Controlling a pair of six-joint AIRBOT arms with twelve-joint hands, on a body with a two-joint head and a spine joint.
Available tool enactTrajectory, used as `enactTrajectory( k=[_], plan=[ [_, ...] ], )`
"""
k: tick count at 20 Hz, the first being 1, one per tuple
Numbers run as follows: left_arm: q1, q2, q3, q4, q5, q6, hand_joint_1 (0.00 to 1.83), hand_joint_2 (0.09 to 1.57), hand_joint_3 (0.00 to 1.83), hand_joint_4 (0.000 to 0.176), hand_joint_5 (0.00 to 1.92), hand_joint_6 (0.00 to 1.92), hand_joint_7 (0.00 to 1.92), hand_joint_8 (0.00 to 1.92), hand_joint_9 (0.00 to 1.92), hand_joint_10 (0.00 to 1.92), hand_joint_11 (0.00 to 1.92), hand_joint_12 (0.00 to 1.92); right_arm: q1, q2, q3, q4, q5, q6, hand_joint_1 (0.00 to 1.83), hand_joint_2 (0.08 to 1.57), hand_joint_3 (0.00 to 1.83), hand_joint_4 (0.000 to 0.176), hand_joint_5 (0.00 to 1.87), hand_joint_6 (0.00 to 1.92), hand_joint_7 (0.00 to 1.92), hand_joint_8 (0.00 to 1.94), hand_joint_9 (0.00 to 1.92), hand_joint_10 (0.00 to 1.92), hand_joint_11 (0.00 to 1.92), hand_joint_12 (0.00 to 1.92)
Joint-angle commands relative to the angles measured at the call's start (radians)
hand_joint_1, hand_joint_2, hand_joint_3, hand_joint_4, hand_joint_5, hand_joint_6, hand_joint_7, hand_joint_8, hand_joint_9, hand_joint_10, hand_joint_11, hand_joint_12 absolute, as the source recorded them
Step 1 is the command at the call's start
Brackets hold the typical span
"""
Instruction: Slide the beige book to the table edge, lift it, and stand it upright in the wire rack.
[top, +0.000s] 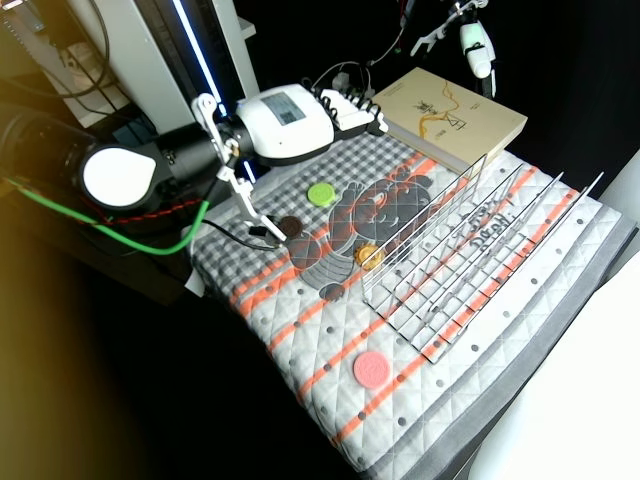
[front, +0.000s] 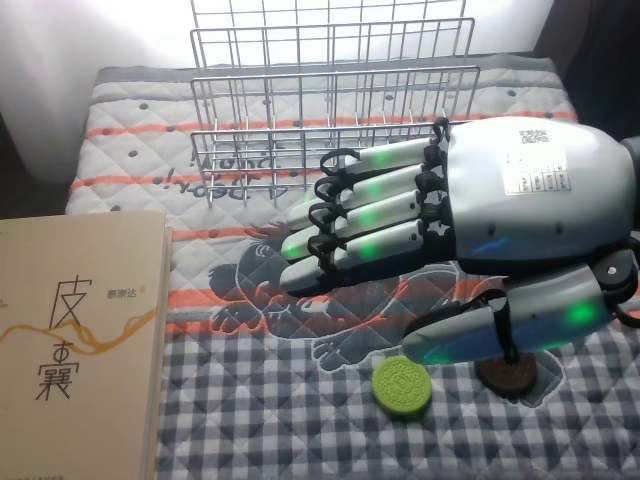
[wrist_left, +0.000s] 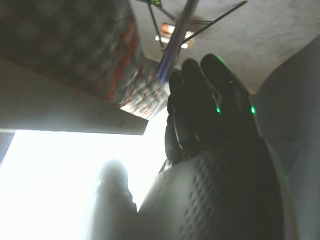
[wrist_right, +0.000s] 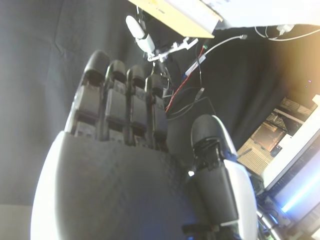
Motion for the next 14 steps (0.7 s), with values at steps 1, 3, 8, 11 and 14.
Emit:
enactTrajectory(
  k=[1, 3, 8, 11, 14],
  plan=[
    [-0.004, 0.001, -0.002, -0.023, -0.118, -0.015, 0.0, 1.08, 0.01, 0.0, 0.29, 0.0, 0.46, 0.0, 0.43, 0.0, 0.0, 1.0, 0.015, 0.0, -0.004, 0.072, 0.079, -0.001, 0.0, 1.51, 0.0, 0.0, 0.33, 0.0, 0.32, 0.0, 0.24, 0.0, 0.06, 0.68],
    [-0.004, 0.006, -0.011, -0.025, -0.154, -0.025, 0.0, 1.08, 0.0, 0.0, 0.3, 0.0, 0.47, 0.0, 0.41, 0.0, 0.0, 0.86, 0.014, 0.006, -0.008, 0.073, 0.078, -0.001, 0.0, 1.52, 0.0, 0.0, 0.33, 0.0, 0.31, 0.0, 0.23, 0.0, 0.02, 0.69],
    [-0.004, 0.008, -0.016, 0.013, -0.169, -0.05, 0.0, 1.11, 0.0, 0.0, 0.28, 0.0, 0.54, 0.0, 0.51, 0.01, 0.01, 0.95, 0.014, 0.007, -0.009, 0.073, 0.075, -0.001, 0.0, 1.53, 0.0, 0.0, 0.33, 0.01, 0.33, 0.01, 0.23, 0.01, 0.01, 0.62],
    [-0.01, 0.008, -0.017, 0.045, -0.169, -0.066, 0.0, 1.13, 0.0, 0.0, 0.27, 0.0, 0.51, 0.0, 0.52, 0.0, 0.07, 0.94, 0.014, 0.006, -0.008, 0.073, 0.071, -0.001, 0.0, 1.54, 0.0, 0.0, 0.33, 0.01, 0.32, 0.0, 0.23, 0.01, 0.0, 0.62],
    [-0.023, 0.009, -0.013, 0.077, -0.146, -0.068, 0.0, 1.11, 0.0, 0.0, 0.26, 0.0, 0.49, 0.0, 0.5, 0.0, 0.05, 0.92, 0.014, 0.003, -0.006, 0.073, 0.068, -0.001, 0.04, 1.53, 0.0, 0.0, 0.35, 0.01, 0.34, 0.01, 0.25, 0.01, 0.04, 0.62]
  ],
)
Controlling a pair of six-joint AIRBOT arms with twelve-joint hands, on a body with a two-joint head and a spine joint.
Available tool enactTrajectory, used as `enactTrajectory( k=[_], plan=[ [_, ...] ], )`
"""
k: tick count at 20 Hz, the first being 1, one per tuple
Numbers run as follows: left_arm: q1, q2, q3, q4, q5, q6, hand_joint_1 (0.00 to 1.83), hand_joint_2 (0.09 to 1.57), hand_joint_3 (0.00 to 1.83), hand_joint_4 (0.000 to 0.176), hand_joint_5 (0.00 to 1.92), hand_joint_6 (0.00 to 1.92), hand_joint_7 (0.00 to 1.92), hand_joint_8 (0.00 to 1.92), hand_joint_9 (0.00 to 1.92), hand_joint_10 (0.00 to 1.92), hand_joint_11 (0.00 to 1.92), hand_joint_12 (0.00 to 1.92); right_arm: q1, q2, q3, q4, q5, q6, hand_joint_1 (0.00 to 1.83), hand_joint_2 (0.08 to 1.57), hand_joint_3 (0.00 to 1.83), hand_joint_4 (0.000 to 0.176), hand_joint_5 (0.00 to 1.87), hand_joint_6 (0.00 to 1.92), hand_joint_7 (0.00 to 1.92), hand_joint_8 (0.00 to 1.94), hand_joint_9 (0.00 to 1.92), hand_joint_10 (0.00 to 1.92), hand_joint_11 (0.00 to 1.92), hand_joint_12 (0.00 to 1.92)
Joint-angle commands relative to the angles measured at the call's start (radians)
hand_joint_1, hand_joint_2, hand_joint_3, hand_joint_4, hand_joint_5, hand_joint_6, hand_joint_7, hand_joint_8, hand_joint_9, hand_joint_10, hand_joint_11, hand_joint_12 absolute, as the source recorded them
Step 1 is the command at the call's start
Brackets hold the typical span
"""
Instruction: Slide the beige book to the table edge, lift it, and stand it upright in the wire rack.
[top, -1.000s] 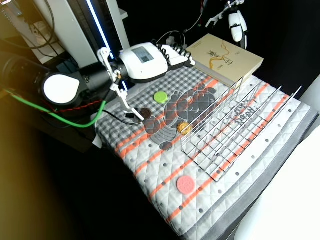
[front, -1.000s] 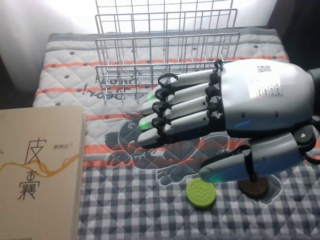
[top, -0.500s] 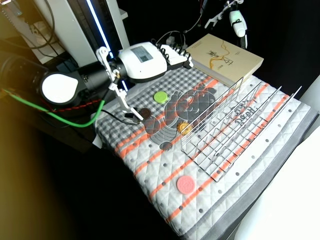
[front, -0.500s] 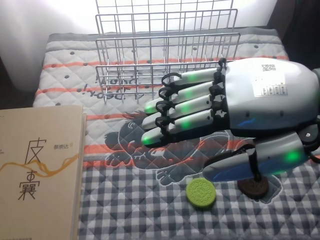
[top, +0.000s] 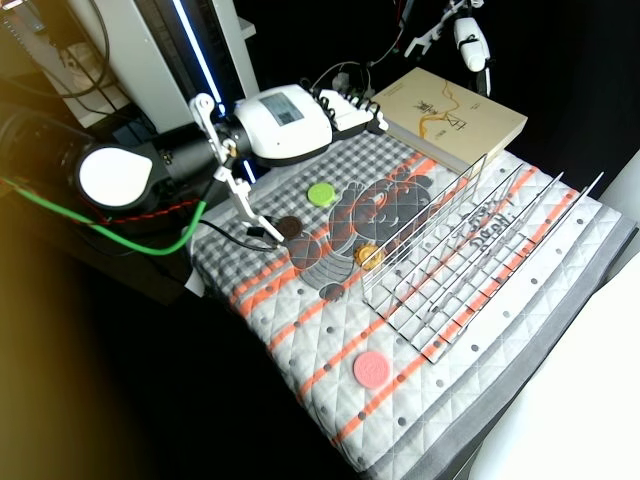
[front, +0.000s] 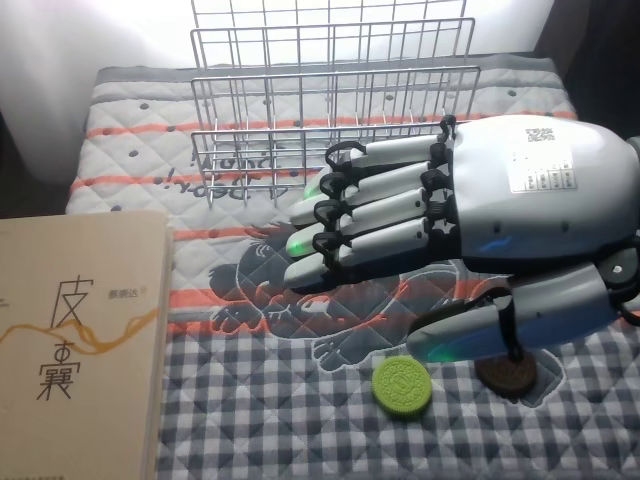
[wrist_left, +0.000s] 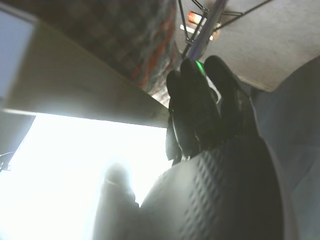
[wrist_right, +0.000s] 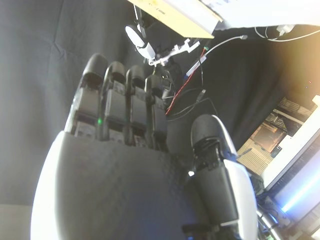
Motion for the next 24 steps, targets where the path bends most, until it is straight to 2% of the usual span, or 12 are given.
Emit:
enactTrajectory(
  k=[1, 6, 9, 15, 17, 20, 21, 22, 23, 24],
  plan=[
    [-0.007, 0.006, 0.005, -0.011, -0.08, -0.009, 0.0, 1.11, 0.0, 0.0, 0.27, 0.01, 0.5, 0.01, 0.52, 0.01, 0.09, 0.93, 0.014, -0.006, -0.003, 0.072, 0.072, 0.0, 0.04, 1.52, 0.0, 0.0, 0.35, 0.01, 0.34, 0.01, 0.24, 0.0, 0.04, 0.63],
    [-0.014, 0.006, 0.011, 0.001, -0.066, -0.015, 0.0, 1.1, 0.0, 0.0, 0.3, 0.01, 0.52, 0.01, 0.55, 0.02, 0.1, 0.95, 0.014, -0.007, -0.002, 0.072, 0.069, 0.0, 0.03, 1.52, 0.0, 0.0, 0.37, 0.0, 0.37, 0.0, 0.27, 0.0, 0.04, 0.78],
    [-0.017, 0.006, 0.013, 0.005, -0.064, -0.017, 0.0, 1.07, 0.0, 0.0, 0.34, 0.01, 0.5, 0.0, 0.54, 0.01, 0.09, 0.95, 0.014, -0.008, -0.002, 0.072, 0.068, 0.0, 0.0, 1.54, 0.0, 0.0, 0.36, 0.0, 0.37, 0.0, 0.27, 0.0, 0.0, 0.66],
    [-0.023, 0.005, 0.021, 0.005, -0.045, -0.015, 0.0, 1.06, 0.0, 0.001, 0.35, 0.01, 0.46, 0.0, 0.51, 0.0, 0.12, 0.95, 0.012, -0.012, -0.001, 0.071, 0.068, 0.0, 0.0, 1.54, 0.0, 0.0, 0.36, 0.0, 0.36, 0.0, 0.27, 0.0, 0.05, 0.68],
    [-0.03, 0.005, 0.021, 0.007, -0.036, -0.005, 0.0, 1.03, 0.0, 0.022, 0.32, 0.0, 0.4, 0.0, 0.44, 0.0, 0.04, 0.98, 0.012, -0.015, 0.0, 0.071, 0.068, 0.0, 0.0, 1.54, 0.0, 0.0, 0.36, 0.0, 0.36, 0.0, 0.27, 0.0, 0.01, 0.66],
    [-0.031, 0.003, 0.022, 0.008, -0.035, -0.005, 0.06, 1.04, 0.0, 0.037, 0.32, 0.0, 0.38, 0.0, 0.39, 0.0, 0.0, 1.02, 0.01, -0.017, 0.001, 0.071, 0.068, 0.0, 0.0, 1.55, 0.0, 0.0, 0.35, 0.0, 0.35, 0.0, 0.25, 0.0, 0.0, 0.66],
    [-0.032, 0.002, 0.022, 0.013, -0.038, -0.007, 0.11, 1.05, 0.0, 0.039, 0.35, 0.01, 0.4, 0.0, 0.39, 0.0, 0.0, 0.99, 0.01, -0.017, 0.002, 0.071, 0.068, 0.0, 0.0, 1.55, 0.0, 0.0, 0.36, 0.0, 0.35, 0.0, 0.25, 0.0, 0.0, 0.67],
    [-0.032, 0.0, 0.021, 0.017, -0.043, -0.011, 0.28, 1.06, 0.0, 0.023, 0.43, 0.02, 0.42, 0.01, 0.38, 0.0, 0.0, 0.94, 0.009, -0.018, 0.002, 0.071, 0.068, 0.0, 0.0, 1.55, 0.0, 0.0, 0.36, 0.0, 0.35, 0.0, 0.25, 0.0, 0.0, 0.71],
    [-0.033, -0.001, 0.021, 0.019, -0.044, -0.013, 0.53, 1.07, 0.0, 0.0, 0.57, 0.02, 0.48, 0.01, 0.4, 0.0, 0.0, 0.94, 0.009, -0.018, 0.003, 0.071, 0.068, 0.0, 0.02, 1.54, 0.0, 0.0, 0.36, 0.0, 0.36, 0.0, 0.26, 0.0, 0.0, 0.75],
    [-0.036, -0.003, 0.021, 0.023, -0.044, -0.013, 0.68, 1.07, 0.0, 0.0, 0.66, 0.01, 0.54, 0.01, 0.45, 0.01, 0.01, 1.01, 0.008, -0.019, 0.003, 0.071, 0.068, 0.0, 0.02, 1.54, 0.0, 0.0, 0.37, 0.0, 0.36, 0.0, 0.26, 0.0, 0.0, 0.76]
  ],
)
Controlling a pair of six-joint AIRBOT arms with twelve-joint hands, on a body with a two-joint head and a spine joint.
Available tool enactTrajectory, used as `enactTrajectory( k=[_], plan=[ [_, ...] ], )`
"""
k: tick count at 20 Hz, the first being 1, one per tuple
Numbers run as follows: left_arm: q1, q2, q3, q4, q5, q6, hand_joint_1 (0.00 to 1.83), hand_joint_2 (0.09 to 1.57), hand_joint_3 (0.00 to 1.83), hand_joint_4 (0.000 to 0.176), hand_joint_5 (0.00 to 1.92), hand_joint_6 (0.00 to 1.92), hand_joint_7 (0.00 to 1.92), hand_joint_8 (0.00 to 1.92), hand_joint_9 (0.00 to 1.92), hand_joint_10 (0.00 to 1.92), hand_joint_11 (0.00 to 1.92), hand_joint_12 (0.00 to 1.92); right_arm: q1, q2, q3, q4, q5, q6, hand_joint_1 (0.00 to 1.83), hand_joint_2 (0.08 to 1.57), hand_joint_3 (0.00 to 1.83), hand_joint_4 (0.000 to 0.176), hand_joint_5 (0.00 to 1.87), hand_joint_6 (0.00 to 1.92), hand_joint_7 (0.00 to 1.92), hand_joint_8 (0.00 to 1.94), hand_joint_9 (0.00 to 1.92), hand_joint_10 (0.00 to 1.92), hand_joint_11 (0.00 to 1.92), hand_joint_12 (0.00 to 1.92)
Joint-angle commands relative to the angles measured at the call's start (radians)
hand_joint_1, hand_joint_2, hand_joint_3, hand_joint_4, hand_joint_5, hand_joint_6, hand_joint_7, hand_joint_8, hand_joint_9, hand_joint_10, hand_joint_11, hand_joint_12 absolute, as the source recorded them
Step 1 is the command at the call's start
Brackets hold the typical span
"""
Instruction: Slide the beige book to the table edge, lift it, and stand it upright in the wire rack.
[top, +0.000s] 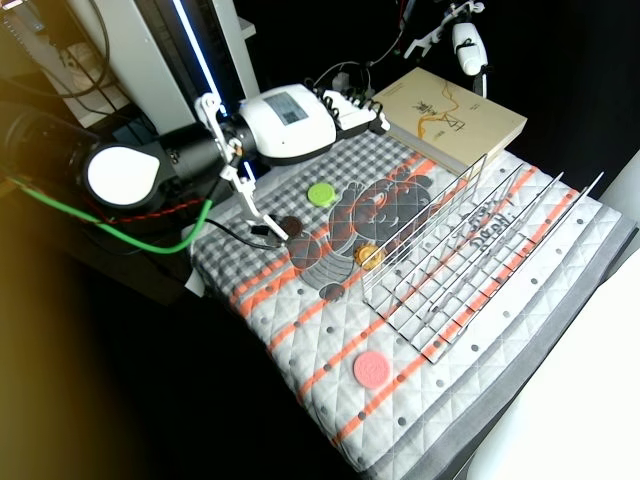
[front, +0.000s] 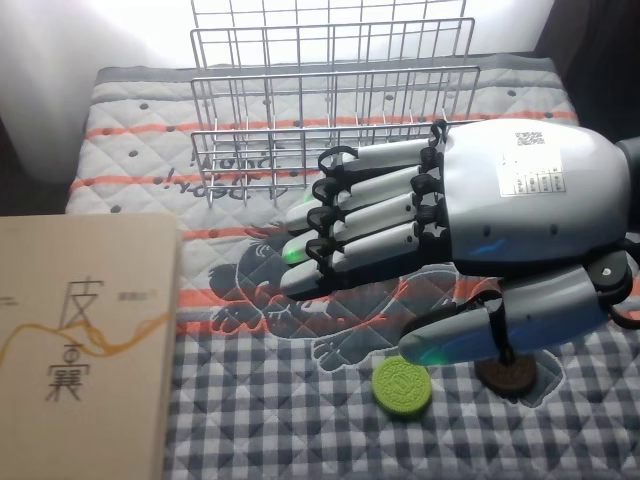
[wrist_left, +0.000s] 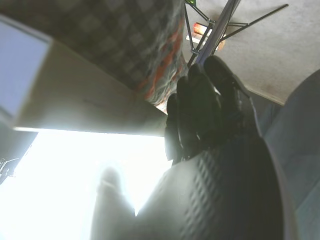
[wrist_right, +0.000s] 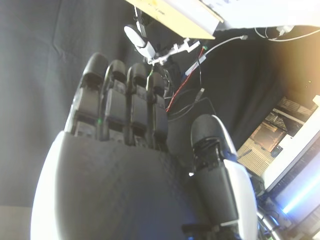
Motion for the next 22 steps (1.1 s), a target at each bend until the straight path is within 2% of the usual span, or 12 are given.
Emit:
enactTrajectory(
  k=[1, 2, 4, 5, 7, 9, 11, 12, 16, 17, 18, 22],
  plan=[
    [-0.006, -0.003, 0.006, -0.006, -0.095, -0.008, 0.87, 1.07, 0.0, 0.0, 0.79, 0.01, 0.65, 0.01, 0.55, 0.02, 0.06, 1.09, 0.007, -0.006, -0.001, 0.071, 0.074, 0.0, 0.02, 1.54, 0.0, 0.0, 0.37, 0.0, 0.36, 0.0, 0.26, 0.0, 0.0, 0.73],
    [-0.006, -0.004, 0.006, -0.006, -0.094, -0.008, 1.06, 1.13, 0.0, 0.0, 0.98, 0.72, 0.78, 0.0, 0.71, 0.02, 0.25, 1.15, 0.006, -0.006, -0.001, 0.071, 0.074, 0.0, 0.03, 1.54, 0.0, 0.0, 0.38, 0.0, 0.37, 0.0, 0.27, 0.0, 0.01, 0.74],
    [-0.007, -0.005, 0.006, -0.006, -0.093, -0.008, 1.12, 1.12, 0.0, 0.0, 0.98, 0.96, 0.9, 0.02, 0.85, 0.05, 0.35, 1.29, 0.005, -0.006, -0.001, 0.071, 0.074, 0.0, 0.01, 1.54, 0.0, 0.0, 0.36, 0.0, 0.36, 0.0, 0.26, 0.0, 0.0, 0.71],
    [-0.007, -0.006, 0.006, -0.006, -0.094, -0.008, 1.21, 1.14, 0.0, 0.0, 1.06, 0.86, 0.8, 1.01, 0.86, 0.04, 0.3, 1.36, 0.004, -0.006, -0.001, 0.071, 0.074, 0.0, 0.0, 1.54, 0.0, 0.0, 0.36, 0.0, 0.36, 0.0, 0.26, 0.0, 0.0, 0.69],
    [-0.007, -0.009, 0.006, -0.011, -0.097, -0.008, 1.21, 1.17, 0.0, 0.0, 1.0, 0.93, 0.75, 1.35, 0.96, 0.1, 0.4, 1.51, 0.003, -0.006, -0.001, 0.071, 0.074, 0.0, 0.0, 1.55, 0.0, 0.0, 0.36, 0.0, 0.35, 0.0, 0.25, 0.0, 0.0, 0.7],
    [-0.007, -0.014, 0.006, -0.025, -0.104, -0.008, 1.22, 1.18, 0.0, 0.0, 0.99, 0.81, 0.75, 1.49, 0.65, 1.14, 0.42, 1.86, 0.0, -0.006, -0.001, 0.071, 0.074, 0.0, 0.0, 1.54, 0.0, 0.0, 0.36, 0.0, 0.36, 0.0, 0.26, 0.0, 0.01, 0.75],
    [-0.006, -0.018, 0.006, -0.05, -0.115, -0.003, 1.24, 1.17, 0.0, 0.0, 0.98, 0.74, 0.82, 1.46, 0.71, 1.47, 0.62, 1.91, -0.005, -0.002, -0.002, 0.072, 0.074, 0.0, 0.0, 1.53, 0.0, 0.0, 0.35, 0.0, 0.36, 0.0, 0.26, 0.0, 0.0, 0.75],
    [-0.006, -0.02, 0.004, -0.067, -0.125, 0.003, 1.18, 1.12, 0.0, 0.0, 1.01, 0.87, 0.8, 1.78, 0.88, 1.83, 0.94, 1.92, -0.007, 0.001, -0.003, 0.073, 0.074, 0.0, 0.0, 1.53, 0.0, 0.0, 0.36, 0.0, 0.36, 0.0, 0.26, 0.0, 0.0, 0.74],
    [0.018, -0.015, -0.002, -0.165, -0.212, 0.016, 1.2, 1.18, 0.0, 0.0, 0.8, 1.19, 0.92, 1.17, 0.9, 0.49, 0.45, 1.3, -0.017, 0.031, -0.013, 0.089, 0.073, 0.0, 0.0, 1.53, 0.0, 0.0, 0.31, 0.0, 0.3, 0.0, 0.21, 0.0, 0.0, 0.72],
    [0.03, -0.003, -0.01, -0.197, -0.26, 0.016, 1.34, 1.15, 0.0, 0.0, 0.85, 0.93, 0.94, 1.09, 0.91, 1.21, 0.64, 1.37, -0.019, 0.051, -0.021, 0.098, 0.074, -0.002, 0.0, 1.52, 0.0, 0.0, 0.29, 0.0, 0.27, 0.0, 0.19, 0.0, 0.0, 0.6],
    [0.036, 0.006, -0.016, -0.211, -0.287, 0.017, 1.37, 1.13, 0.0, 0.0, 0.89, 0.82, 0.95, 1.06, 0.93, 1.34, 0.74, 1.39, -0.019, 0.064, -0.028, 0.108, 0.074, -0.011, 0.0, 1.51, 0.0, 0.0, 0.3, 0.0, 0.29, 0.01, 0.21, 0.01, 0.0, 0.57],
    [0.045, 0.045, -0.045, -0.259, -0.438, 0.032, 1.41, 1.11, 0.0, 0.0, 0.89, 0.87, 1.03, 0.9, 0.97, 1.23, 0.9, 1.37, -0.037, 0.127, -0.069, 0.207, 0.096, -0.086, 0.0, 1.49, 0.0, 0.0, 0.27, 0.01, 0.28, 0.01, 0.2, 0.01, 0.0, 0.5]
  ],
)
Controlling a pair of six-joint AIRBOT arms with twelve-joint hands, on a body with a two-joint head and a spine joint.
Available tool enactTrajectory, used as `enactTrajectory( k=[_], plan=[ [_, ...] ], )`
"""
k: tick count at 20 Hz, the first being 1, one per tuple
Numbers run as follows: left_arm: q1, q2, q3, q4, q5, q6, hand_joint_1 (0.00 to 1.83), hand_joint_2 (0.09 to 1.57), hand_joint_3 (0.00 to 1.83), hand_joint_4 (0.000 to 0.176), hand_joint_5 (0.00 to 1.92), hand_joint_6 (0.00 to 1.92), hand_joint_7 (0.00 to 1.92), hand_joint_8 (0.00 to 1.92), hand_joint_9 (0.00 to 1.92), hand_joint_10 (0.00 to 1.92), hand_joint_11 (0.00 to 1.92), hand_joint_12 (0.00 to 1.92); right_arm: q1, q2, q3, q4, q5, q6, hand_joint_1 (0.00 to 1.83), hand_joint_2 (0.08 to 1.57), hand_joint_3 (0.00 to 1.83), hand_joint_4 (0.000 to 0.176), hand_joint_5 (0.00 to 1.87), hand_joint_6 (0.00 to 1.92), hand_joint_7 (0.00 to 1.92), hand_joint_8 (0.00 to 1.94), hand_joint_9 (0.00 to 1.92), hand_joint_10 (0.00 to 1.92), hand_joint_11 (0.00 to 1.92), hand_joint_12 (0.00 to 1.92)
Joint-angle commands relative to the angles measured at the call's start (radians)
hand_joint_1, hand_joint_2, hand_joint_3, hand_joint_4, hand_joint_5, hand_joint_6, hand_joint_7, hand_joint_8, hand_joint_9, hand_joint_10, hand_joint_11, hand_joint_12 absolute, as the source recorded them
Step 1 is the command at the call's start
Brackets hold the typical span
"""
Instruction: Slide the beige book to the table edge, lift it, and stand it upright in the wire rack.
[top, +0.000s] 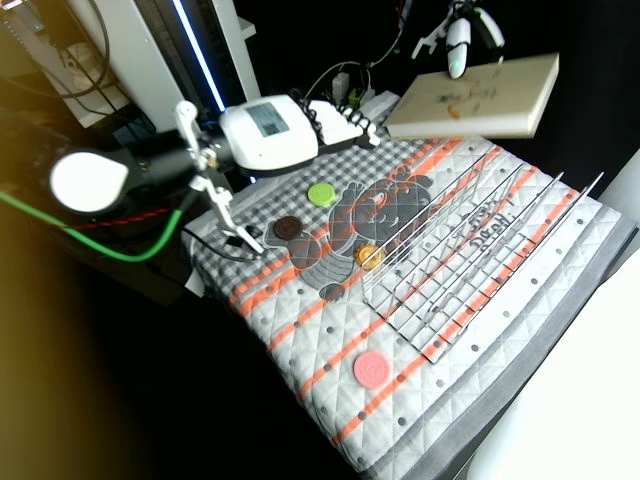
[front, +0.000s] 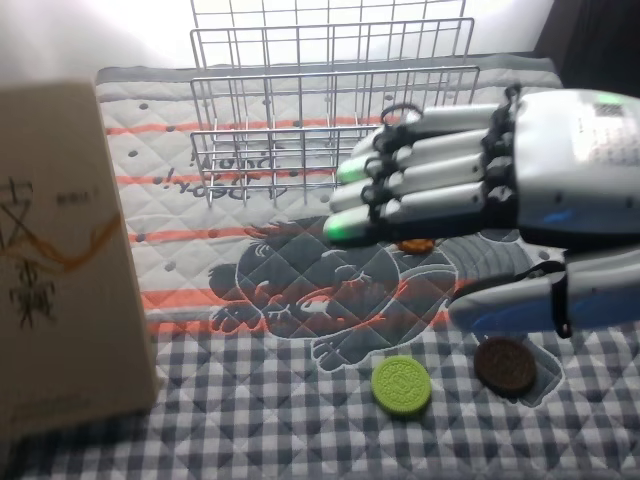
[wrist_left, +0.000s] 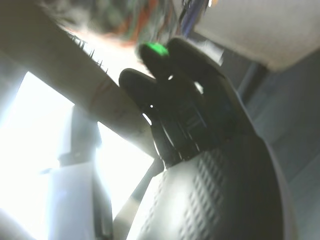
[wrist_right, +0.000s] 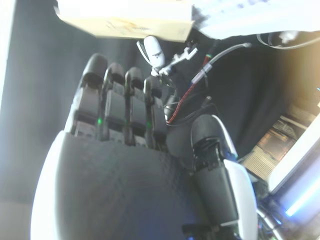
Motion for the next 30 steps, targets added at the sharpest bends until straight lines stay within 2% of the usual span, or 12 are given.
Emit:
enactTrajectory(
  k=[1, 3, 5, 11, 12, 13, 18, 20, 26, 27, 29, 30],
  plan=[
    [-0.003, 0.005, -0.005, -0.039, -0.167, -0.019, 1.4, 1.1, 0.0, 0.0, 0.88, 0.91, 1.04, 0.9, 0.99, 1.22, 0.96, 1.28, -0.003, 0.008, -0.012, 0.098, 0.092, -0.038, 0.0, 1.49, 0.0, 0.0, 0.28, 0.01, 0.27, 0.0, 0.2, 0.0, 0.0, 0.45],
    [-0.012, 0.008, -0.011, -0.042, -0.223, -0.021, 1.5, 1.07, 0.0, 0.0, 0.93, 0.78, 1.09, 0.76, 1.09, 0.95, 0.88, 1.51, -0.039, 0.033, -0.03, 0.191, 0.116, -0.117, 0.0, 1.5, 0.0, 0.0, 0.27, 0.0, 0.27, 0.0, 0.19, 0.0, 0.02, 0.44],
    [-0.028, 0.013, -0.014, -0.04, -0.263, -0.021, 1.4, 1.08, 0.0, 0.0, 0.93, 0.89, 1.07, 0.84, 1.07, 1.07, 1.04, 1.23, -0.086, 0.056, -0.043, 0.294, 0.156, -0.187, 0.0, 1.5, 0.0, 0.0, 0.29, 0.0, 0.27, 0.0, 0.21, 0.0, 0.11, 0.31],
    [-0.172, 0.019, 0.012, -0.016, -0.326, 0.037, 1.39, 1.11, 0.0, 0.0, 0.94, 0.78, 1.0, 1.03, 0.92, 1.33, 0.95, 1.45, -0.323, 0.113, -0.097, 0.707, 0.349, -0.457, 0.16, 1.42, 0.0, 0.0, 0.34, 0.01, 0.37, 0.01, 0.35, 0.01, 0.27, 0.23],
    [-0.195, 0.018, 0.018, -0.006, -0.312, 0.047, 1.39, 1.11, 0.0, 0.0, 0.96, 0.77, 1.02, 1.0, 0.93, 1.32, 0.94, 1.47, -0.347, 0.116, -0.101, 0.739, 0.372, -0.468, 0.14, 1.4, 0.0, 0.0, 0.33, 0.0, 0.39, 0.01, 0.35, 0.01, 0.26, 0.22],
    [-0.245, 0.015, 0.031, 0.02, -0.28, 0.064, 1.31, 1.07, 0.0, 0.0, 1.07, 0.66, 1.12, 0.98, 1.08, 1.09, 0.95, 1.43, -0.394, 0.122, -0.107, 0.79, 0.408, -0.478, 0.1, 1.41, 0.0, 0.0, 0.34, 0.0, 0.4, 0.01, 0.33, 0.0, 0.22, 0.21],
    [-0.461, -0.021, 0.101, 0.122, -0.134, 0.128, 1.4, 1.07, 0.0, 0.0, 1.01, 0.73, 1.09, 0.82, 1.03, 1.16, 1.0, 1.26, -0.632, 0.143, -0.13, 0.994, 0.589, -0.499, 0.06, 1.4, 0.0, 0.0, 0.38, 0.0, 0.41, 0.0, 0.33, 0.0, 0.17, 0.32],
    [-0.592, -0.053, 0.151, 0.176, -0.055, 0.147, 1.39, 1.1, 0.0, 0.0, 0.97, 0.74, 1.01, 0.99, 0.98, 1.25, 0.98, 1.32, -0.711, 0.147, -0.139, 1.053, 0.638, -0.499, 0.03, 1.42, 0.0, 0.0, 0.41, 0.0, 0.42, 0.0, 0.34, 0.0, 0.11, 0.48],
    [-0.828, -0.145, 0.259, 0.275, 0.103, 0.166, 1.39, 1.09, 0.0, 0.0, 0.96, 0.81, 1.03, 0.92, 1.02, 1.17, 1.01, 1.25, -0.749, 0.138, -0.142, 1.094, 0.65, -0.499, 0.1, 1.44, 0.0, 0.0, 0.43, 0.0, 0.43, 0.0, 0.35, 0.0, 0.13, 0.5],
    [-0.867, -0.16, 0.279, 0.284, 0.129, 0.169, 1.48, 1.08, 0.0, 0.0, 0.99, 0.73, 1.05, 0.83, 1.03, 1.04, 0.89, 1.49, -0.753, 0.135, -0.142, 1.096, 0.65, -0.499, 0.1, 1.45, 0.0, 0.0, 0.43, 0.0, 0.43, 0.0, 0.34, 0.0, 0.12, 0.5],
    [-0.919, -0.182, 0.304, 0.294, 0.153, 0.181, 1.4, 1.07, 0.0, 0.0, 1.01, 0.81, 1.09, 0.8, 1.04, 1.06, 0.94, 1.12, -0.759, 0.129, -0.141, 1.099, 0.65, -0.499, 0.11, 1.46, 0.01, 0.0, 0.43, 0.0, 0.42, 0.0, 0.33, 0.0, 0.11, 0.49],
    [-0.944, -0.192, 0.315, 0.301, 0.17, 0.188, 1.39, 1.07, 0.0, 0.0, 1.01, 0.78, 1.08, 0.84, 1.03, 1.09, 0.97, 1.11, -0.762, 0.126, -0.14, 1.1, 0.65, -0.499, 0.11, 1.44, 0.0, 0.0, 0.43, 0.0, 0.43, 0.0, 0.35, 0.01, 0.14, 0.51]
  ],
)
